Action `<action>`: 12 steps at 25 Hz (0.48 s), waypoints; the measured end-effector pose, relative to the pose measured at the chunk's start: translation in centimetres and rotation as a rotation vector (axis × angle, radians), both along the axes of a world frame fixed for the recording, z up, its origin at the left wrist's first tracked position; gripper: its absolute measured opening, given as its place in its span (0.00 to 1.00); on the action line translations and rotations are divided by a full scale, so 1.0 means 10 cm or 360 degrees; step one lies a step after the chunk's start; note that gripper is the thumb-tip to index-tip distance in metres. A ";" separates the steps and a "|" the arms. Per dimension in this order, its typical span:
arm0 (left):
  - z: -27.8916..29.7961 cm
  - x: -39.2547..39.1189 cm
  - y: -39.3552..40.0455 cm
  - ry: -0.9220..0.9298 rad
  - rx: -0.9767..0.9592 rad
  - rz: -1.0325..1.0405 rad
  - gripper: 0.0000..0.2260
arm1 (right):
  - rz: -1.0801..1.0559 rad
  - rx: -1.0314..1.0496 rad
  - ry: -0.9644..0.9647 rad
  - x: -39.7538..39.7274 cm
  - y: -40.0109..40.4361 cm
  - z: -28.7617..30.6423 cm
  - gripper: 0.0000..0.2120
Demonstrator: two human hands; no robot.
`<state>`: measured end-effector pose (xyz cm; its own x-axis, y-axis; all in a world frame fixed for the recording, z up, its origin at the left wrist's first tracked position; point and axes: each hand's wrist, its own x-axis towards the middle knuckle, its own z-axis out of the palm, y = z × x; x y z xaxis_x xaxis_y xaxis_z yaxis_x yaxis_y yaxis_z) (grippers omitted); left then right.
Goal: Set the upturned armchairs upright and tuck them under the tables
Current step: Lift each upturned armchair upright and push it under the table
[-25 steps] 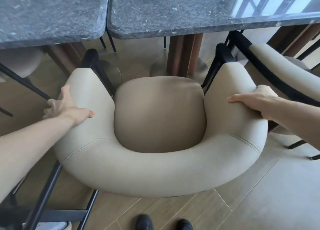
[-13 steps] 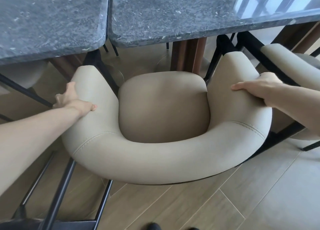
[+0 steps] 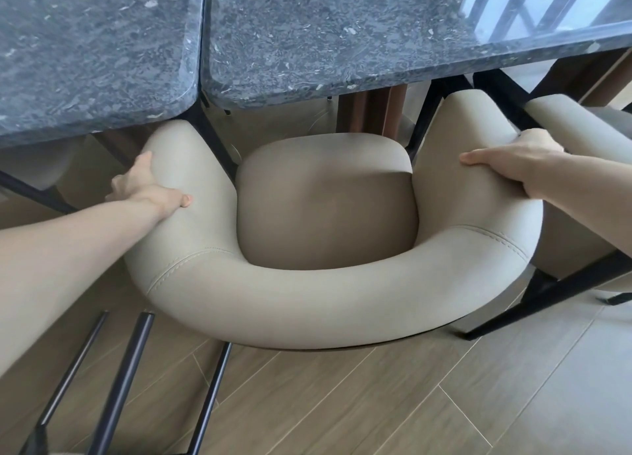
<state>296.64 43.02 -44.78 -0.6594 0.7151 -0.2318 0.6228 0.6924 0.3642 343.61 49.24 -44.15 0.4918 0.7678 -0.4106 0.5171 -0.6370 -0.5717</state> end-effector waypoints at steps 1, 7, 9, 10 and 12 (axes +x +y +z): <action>0.00 0.01 0.03 0.0002 -0.0006 -0.0003 0.45 | -0.0004 0.0003 -0.0006 0.00 0.04 -0.01 0.37; 0.00 0.05 0.14 0.0048 -0.0034 0.0010 0.45 | 0.0002 0.0069 -0.0063 0.00 0.21 -0.07 0.37; 0.01 0.06 0.12 0.0085 -0.0061 -0.0017 0.46 | 0.0019 0.0078 -0.0098 0.03 0.20 -0.09 0.37; 0.01 0.05 0.09 0.0111 -0.0073 -0.0035 0.46 | 0.0029 0.0077 -0.0105 0.04 0.20 -0.10 0.37; 0.02 0.05 0.01 0.0140 -0.0075 -0.0066 0.44 | 0.0056 0.0084 -0.0151 0.05 0.18 -0.11 0.38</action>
<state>297.17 43.08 -44.62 -0.6489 0.7319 -0.2082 0.6793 0.6805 0.2748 344.11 51.00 -45.22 0.4988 0.8047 -0.3219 0.5923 -0.5877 -0.5512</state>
